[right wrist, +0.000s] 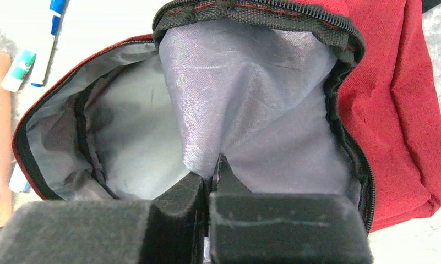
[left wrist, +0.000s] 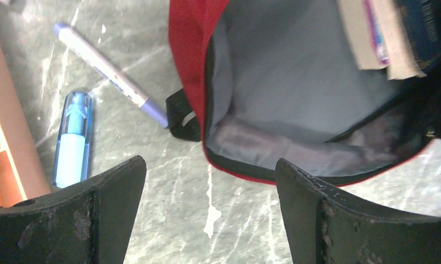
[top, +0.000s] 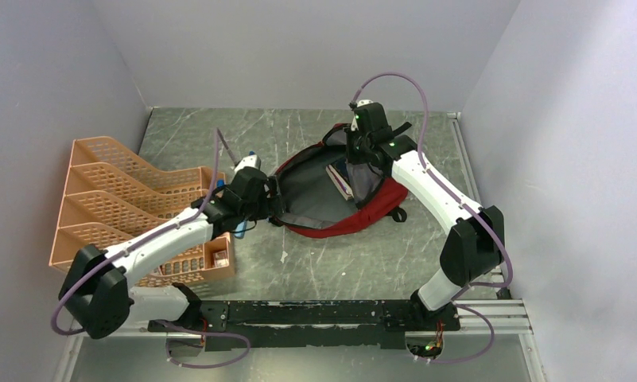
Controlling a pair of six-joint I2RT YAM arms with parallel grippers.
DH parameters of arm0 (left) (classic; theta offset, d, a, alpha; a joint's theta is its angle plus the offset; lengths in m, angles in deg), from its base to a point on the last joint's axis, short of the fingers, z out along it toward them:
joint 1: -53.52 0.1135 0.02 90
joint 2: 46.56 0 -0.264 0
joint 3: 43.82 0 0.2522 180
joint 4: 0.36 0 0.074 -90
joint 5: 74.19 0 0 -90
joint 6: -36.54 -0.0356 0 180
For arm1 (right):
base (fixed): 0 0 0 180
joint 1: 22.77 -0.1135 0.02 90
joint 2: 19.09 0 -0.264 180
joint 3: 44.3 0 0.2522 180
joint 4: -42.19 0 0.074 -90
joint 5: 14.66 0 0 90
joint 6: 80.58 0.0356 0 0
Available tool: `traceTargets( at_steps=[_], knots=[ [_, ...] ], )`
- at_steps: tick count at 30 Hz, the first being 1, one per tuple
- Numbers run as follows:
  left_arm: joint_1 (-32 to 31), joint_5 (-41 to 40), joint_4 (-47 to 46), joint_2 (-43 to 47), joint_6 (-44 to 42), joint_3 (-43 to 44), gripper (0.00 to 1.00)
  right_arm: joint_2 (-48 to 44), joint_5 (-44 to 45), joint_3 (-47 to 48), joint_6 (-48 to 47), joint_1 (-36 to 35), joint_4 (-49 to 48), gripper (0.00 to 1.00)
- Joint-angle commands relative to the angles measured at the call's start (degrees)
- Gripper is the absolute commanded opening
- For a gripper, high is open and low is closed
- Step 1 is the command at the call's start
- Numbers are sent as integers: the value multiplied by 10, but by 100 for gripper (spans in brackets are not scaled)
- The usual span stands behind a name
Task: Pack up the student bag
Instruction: Place the book in the student bag, then zip the student bag at the center of the board.
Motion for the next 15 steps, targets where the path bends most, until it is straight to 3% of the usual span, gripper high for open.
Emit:
traceTargets(
  at_steps=[1, 3, 11, 15],
  knots=[
    [-1, 12, -17, -27, 4, -21, 90, 6, -6, -5, 1, -2, -21, 1],
    [-1, 20, -35, -44, 5, -24, 88, 8, -9, -5, 1, -2, -20, 2],
    [11, 30, -73, -86, 7, -25, 57, 13, -22, -10, -3, -3, -21, 5],
    [24, 37, -89, -99, 4, -30, 46, 18, -31, -10, -9, -2, -17, 7]
  ],
)
